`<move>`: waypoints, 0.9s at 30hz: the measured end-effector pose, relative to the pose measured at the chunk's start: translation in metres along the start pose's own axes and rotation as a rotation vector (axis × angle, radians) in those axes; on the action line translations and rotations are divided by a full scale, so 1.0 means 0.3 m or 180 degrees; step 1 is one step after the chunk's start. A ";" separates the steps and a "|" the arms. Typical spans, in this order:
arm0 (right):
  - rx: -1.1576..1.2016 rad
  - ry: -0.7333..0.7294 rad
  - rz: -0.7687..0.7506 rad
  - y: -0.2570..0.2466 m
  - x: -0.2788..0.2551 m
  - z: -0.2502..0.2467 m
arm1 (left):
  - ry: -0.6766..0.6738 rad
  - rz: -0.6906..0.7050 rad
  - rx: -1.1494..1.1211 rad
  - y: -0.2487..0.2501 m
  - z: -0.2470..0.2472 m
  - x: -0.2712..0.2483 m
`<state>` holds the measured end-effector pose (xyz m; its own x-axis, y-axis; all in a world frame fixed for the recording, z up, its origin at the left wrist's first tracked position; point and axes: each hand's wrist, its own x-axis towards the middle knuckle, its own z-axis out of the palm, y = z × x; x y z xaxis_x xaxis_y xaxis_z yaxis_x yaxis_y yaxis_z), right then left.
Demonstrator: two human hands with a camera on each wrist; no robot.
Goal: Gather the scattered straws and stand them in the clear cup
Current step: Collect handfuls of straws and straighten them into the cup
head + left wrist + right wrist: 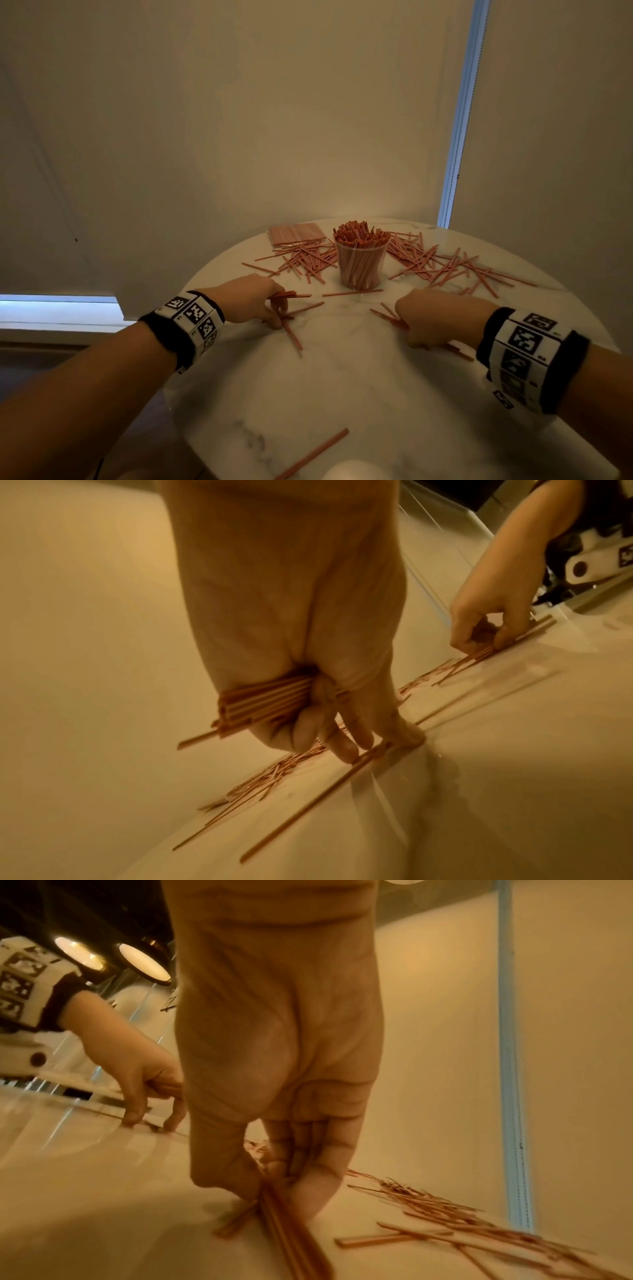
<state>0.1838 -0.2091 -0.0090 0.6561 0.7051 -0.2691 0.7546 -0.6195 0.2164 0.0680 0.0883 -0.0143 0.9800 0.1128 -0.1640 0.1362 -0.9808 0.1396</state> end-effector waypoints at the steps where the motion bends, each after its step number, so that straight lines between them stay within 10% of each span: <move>1: 0.0115 -0.0017 -0.0087 -0.007 -0.004 -0.008 | 0.0017 -0.0003 0.0016 0.003 0.002 -0.003; 9: 0.0640 0.0042 -0.1034 -0.177 -0.052 -0.060 | -0.0028 -0.0048 -0.0088 0.013 0.004 -0.012; 27: 0.0375 0.0092 -0.1242 -0.326 -0.123 -0.009 | -0.0049 -0.0173 0.0823 0.103 0.027 -0.032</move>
<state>0.0859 -0.1736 -0.0178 0.3223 0.9033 -0.2830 0.9412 -0.3378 -0.0061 0.0616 0.0555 -0.0163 0.9696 0.1660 -0.1797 0.1451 -0.9816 -0.1238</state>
